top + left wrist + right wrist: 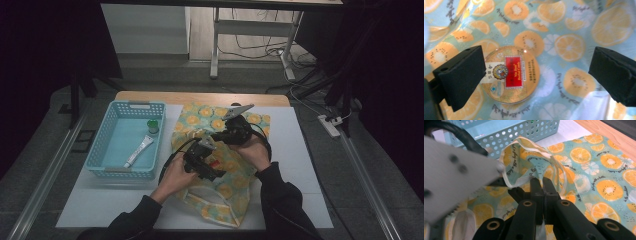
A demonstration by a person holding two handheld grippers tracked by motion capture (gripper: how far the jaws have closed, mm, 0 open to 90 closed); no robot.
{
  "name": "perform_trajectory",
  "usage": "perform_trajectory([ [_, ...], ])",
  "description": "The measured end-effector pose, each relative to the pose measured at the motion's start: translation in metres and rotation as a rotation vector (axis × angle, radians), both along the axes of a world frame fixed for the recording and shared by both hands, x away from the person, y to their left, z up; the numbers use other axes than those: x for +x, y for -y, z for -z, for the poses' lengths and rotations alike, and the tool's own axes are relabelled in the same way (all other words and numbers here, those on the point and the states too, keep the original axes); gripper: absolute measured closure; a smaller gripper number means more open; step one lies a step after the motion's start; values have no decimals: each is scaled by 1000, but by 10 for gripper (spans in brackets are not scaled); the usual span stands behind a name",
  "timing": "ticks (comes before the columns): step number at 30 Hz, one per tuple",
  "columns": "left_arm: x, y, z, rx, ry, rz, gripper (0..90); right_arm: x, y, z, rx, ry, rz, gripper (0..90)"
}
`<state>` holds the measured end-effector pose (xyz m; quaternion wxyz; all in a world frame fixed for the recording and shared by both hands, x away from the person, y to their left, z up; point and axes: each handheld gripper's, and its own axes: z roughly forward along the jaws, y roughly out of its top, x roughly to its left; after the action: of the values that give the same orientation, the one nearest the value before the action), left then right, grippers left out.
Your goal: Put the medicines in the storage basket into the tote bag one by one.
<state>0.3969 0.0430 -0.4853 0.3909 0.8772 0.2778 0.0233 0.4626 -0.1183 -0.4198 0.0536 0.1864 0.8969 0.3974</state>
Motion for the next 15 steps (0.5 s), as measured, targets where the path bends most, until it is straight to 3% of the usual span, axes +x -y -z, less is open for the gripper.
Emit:
perform_trajectory([
  [4,-4,-7,-6,-33,-18,14,0,0,0,0,-4,-1,-1,897],
  [15,-16,-24,-20,-81,-12,33,0,-1,-1,1,-9,3,-5,897],
])
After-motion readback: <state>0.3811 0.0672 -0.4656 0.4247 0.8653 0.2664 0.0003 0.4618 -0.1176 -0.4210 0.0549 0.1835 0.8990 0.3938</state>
